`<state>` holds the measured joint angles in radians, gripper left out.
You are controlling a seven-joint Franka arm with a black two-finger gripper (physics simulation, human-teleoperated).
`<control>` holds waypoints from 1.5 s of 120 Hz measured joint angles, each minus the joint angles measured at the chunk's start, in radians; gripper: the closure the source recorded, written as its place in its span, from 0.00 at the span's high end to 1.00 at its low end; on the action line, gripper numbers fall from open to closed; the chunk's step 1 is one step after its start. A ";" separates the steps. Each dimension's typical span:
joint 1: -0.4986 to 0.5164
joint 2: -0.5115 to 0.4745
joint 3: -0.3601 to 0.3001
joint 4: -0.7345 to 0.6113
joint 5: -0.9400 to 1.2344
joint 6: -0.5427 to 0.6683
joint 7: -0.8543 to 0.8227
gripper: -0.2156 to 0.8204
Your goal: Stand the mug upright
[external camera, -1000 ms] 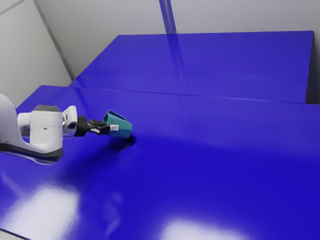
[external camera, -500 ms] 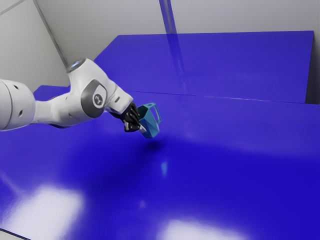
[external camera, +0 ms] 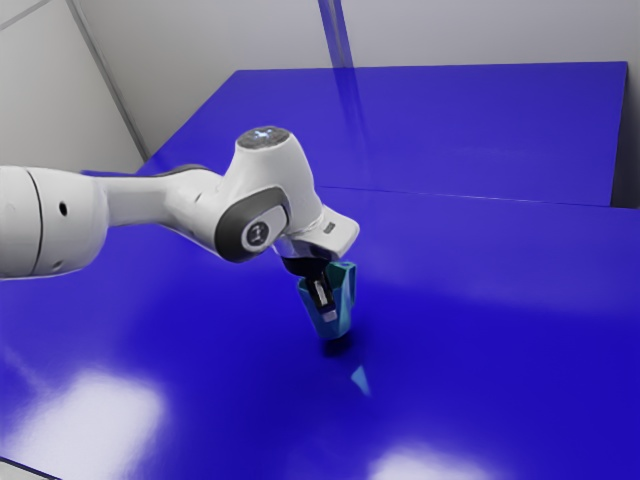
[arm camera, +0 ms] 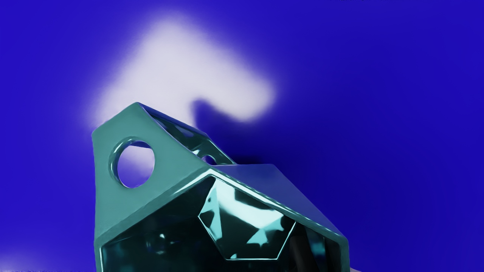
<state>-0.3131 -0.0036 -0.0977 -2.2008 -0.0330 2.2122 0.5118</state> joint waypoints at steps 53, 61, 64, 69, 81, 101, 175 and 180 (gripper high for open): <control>0.228 0.051 0.007 0.010 0.028 0.013 -0.337 0.03; 0.267 0.057 0.099 0.014 0.030 0.027 -0.367 0.03; 0.275 0.062 0.123 0.020 0.033 0.031 -0.377 0.03; 0.275 0.076 0.145 0.034 0.036 0.038 -0.392 0.03; 0.167 0.102 0.161 0.055 0.041 0.052 -0.424 0.03; 0.116 0.079 0.163 0.020 0.033 0.069 -0.467 0.04; 0.125 0.095 0.159 0.044 0.015 0.063 -0.548 0.63; 0.125 0.093 0.157 0.058 0.014 0.048 -0.552 0.66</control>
<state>-0.1878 0.0894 0.0589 -2.1423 -0.0189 2.2607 -0.0401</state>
